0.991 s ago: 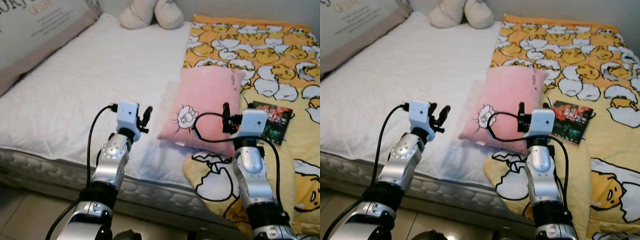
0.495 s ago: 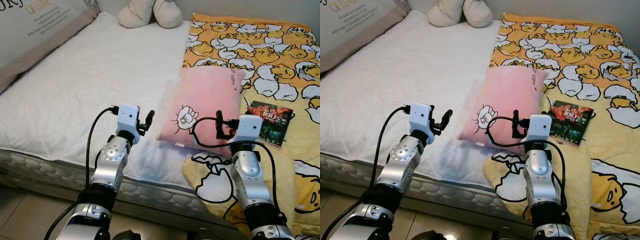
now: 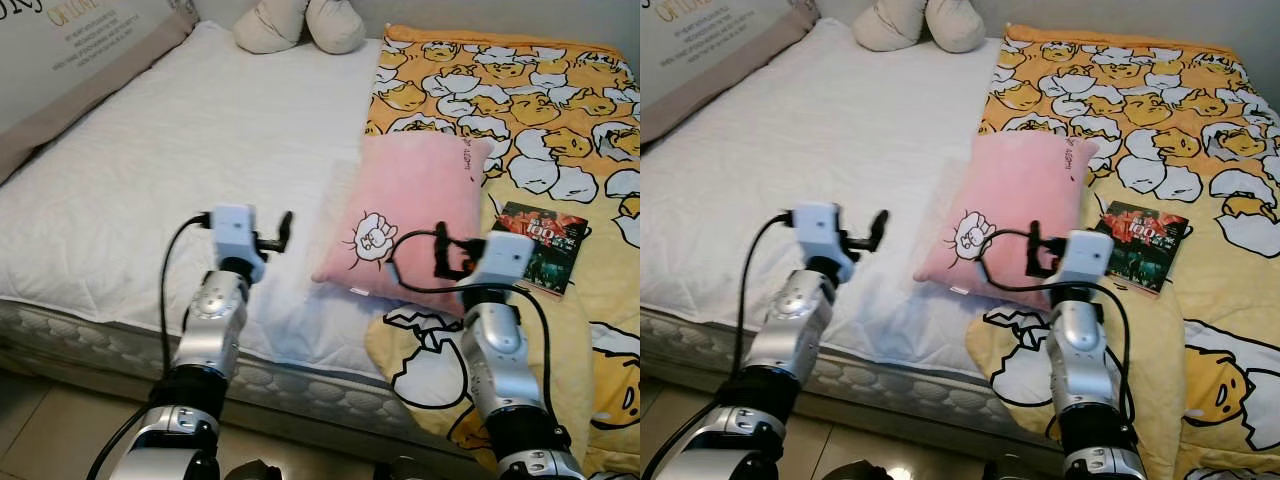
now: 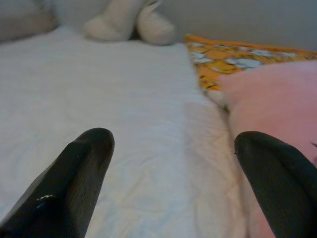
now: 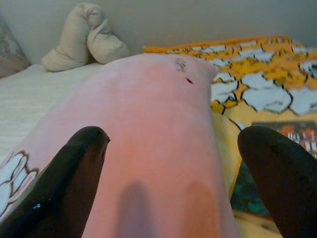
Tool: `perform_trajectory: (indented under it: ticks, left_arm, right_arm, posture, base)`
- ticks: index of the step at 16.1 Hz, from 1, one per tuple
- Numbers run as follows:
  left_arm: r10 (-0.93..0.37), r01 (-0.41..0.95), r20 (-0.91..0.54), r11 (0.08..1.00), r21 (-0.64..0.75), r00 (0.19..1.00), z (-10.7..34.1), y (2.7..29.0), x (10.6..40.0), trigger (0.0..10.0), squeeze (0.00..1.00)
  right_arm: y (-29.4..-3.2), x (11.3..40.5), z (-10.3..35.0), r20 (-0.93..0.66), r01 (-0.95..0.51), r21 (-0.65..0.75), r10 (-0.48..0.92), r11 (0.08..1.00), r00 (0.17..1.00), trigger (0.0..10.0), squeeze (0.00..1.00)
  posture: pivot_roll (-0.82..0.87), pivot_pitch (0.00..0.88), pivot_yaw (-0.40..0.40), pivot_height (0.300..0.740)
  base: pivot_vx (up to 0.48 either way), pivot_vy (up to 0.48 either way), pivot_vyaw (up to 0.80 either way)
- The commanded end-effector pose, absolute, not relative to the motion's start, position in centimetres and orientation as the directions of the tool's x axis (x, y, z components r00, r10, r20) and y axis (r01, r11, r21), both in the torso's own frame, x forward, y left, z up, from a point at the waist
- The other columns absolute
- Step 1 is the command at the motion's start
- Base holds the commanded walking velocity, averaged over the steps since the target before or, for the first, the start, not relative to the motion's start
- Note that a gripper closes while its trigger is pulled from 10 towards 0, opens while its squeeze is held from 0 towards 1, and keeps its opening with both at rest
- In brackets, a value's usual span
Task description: Clean up the room
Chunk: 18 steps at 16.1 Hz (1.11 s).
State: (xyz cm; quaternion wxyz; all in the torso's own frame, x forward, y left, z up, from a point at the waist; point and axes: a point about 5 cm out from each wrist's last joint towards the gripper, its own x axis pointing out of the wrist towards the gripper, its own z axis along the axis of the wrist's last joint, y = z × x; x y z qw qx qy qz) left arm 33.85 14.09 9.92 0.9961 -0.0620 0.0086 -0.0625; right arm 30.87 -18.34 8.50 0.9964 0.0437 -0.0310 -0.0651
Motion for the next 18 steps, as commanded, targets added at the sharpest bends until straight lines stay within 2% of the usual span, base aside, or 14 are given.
perform_trajectory:
  ticks: [1, 5, 7, 10, 11, 15, 18]
  left_arm:
    - [-0.080, 0.075, -0.021, 0.980, -0.186, 0.997, 9.9, 15.0, 33.7, 10.0, 1.00]
    - [-0.152, 0.149, -0.012, 0.979, -0.137, 0.988, 9.5, 15.2, 31.2, 10.0, 1.00]
    - [-0.263, 0.261, -0.016, 0.961, -0.089, 0.965, 9.0, 14.7, 27.7, 10.0, 1.00]
    - [-0.263, 0.261, -0.024, 0.963, -0.072, 0.965, 8.9, 14.8, 27.1, 10.0, 1.00]
    - [-0.257, 0.256, -0.012, 0.966, -0.038, 0.966, 9.4, 14.5, 28.1, 10.0, 0.00]
    - [-0.283, 0.283, -0.006, 0.959, -0.005, 0.959, 10.5, 14.4, 29.2, 10.0, 0.00]
    - [-0.287, 0.288, -0.032, 0.957, 0.025, 0.957, 10.2, 14.1, 29.9, 10.0, 0.00]
  right_arm:
    - [-18.3, 31.1, 8.5, 0.042, 0.119, 0.133, -0.126, 0.984, 0.991, 10.0, 1.00]
    - [-18.2, 29.4, 7.5, 0.029, 0.064, 0.108, -0.068, 0.992, 0.997, 10.0, 1.00]
    - [-17.7, 27.9, 7.0, 0.026, 0.003, 0.072, -0.005, 0.997, 1.000, 10.0, 1.00]
    - [-17.9, 27.6, 6.8, 0.008, 0.008, 0.050, -0.009, 0.999, 1.000, 10.0, 1.00]
    - [-18.0, 28.2, 6.9, -0.019, 0.044, 0.038, -0.044, 0.998, 0.999, 10.0, 0.00]
    - [-18.4, 28.7, 7.6, 0.004, 0.086, 0.049, -0.086, 0.995, 0.996, 10.0, 0.00]
    - [-18.4, 28.9, 7.8, 0.012, 0.100, 0.029, -0.100, 0.995, 0.995, 10.0, 0.00]
  posture:
    - [-0.08, 0.000, 0.024, 0.716]
    - [-0.08, 0.000, 0.028, 0.716]
    - [-0.07, 0.000, 0.027, 0.716]
    - [-0.06, 0.000, 0.023, 0.716]
    - [-0.06, 0.000, 0.025, 0.716]
    - [-0.07, 0.000, 0.034, 0.687]
    - [-0.08, 0.000, 0.044, 0.677]
  base:
    - [0.000, 0.000, 0.00]
    - [0.000, 0.000, 0.00]
    - [0.000, 0.000, 0.00]
    - [0.000, 0.000, 0.00]
    - [0.000, 0.000, 0.00]
    - [0.000, 0.480, -0.45]
    - [0.000, 0.000, 0.00]
